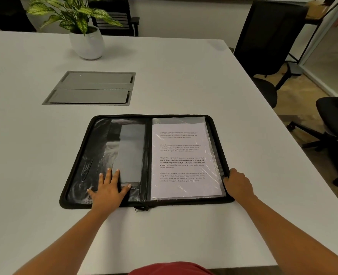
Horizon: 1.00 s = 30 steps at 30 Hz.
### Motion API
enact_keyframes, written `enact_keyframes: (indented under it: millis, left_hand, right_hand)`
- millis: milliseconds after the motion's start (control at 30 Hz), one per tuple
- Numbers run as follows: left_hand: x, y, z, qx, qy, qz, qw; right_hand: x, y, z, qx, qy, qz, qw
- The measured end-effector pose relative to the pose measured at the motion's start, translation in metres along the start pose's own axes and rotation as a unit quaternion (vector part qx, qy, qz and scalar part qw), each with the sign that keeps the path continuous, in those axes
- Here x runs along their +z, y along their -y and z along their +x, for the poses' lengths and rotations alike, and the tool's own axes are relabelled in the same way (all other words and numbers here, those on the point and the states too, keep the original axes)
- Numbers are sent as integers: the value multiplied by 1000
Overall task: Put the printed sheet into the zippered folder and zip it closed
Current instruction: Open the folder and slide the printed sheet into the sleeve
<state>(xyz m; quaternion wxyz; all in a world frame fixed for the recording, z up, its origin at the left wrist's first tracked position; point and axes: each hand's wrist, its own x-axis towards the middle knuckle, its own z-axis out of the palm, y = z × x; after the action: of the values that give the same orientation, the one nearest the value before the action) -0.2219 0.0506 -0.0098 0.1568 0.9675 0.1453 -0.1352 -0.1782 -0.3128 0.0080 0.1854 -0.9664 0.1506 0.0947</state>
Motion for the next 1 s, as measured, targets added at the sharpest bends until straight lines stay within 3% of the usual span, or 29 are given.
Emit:
enact_keyframes:
  millis: [233,333,467,633,833,1000]
  left_hand:
    - [-9,16,-2,2,-65,-59,996]
    - [-12,24,1,-14,-87,-60,994]
    - [-19,38,7,-139,-101,-62,983]
    - [-34,52,18,-276,-70,-180,942]
    - [-45,65,22,-278,-95,-246,924]
    - [-63,75,13,-275,-175,-352,878]
  right_hand:
    - [13,6,-24,19,-116,52,992]
    - [26,13,-38,34,-106,78,991]
    - [33,17,-48,42,-87,119,988]
    - [30,17,-51,35,-69,124,989]
    - [26,15,-51,32,-50,144,988]
    - [24,16,-50,31,-47,147,988]
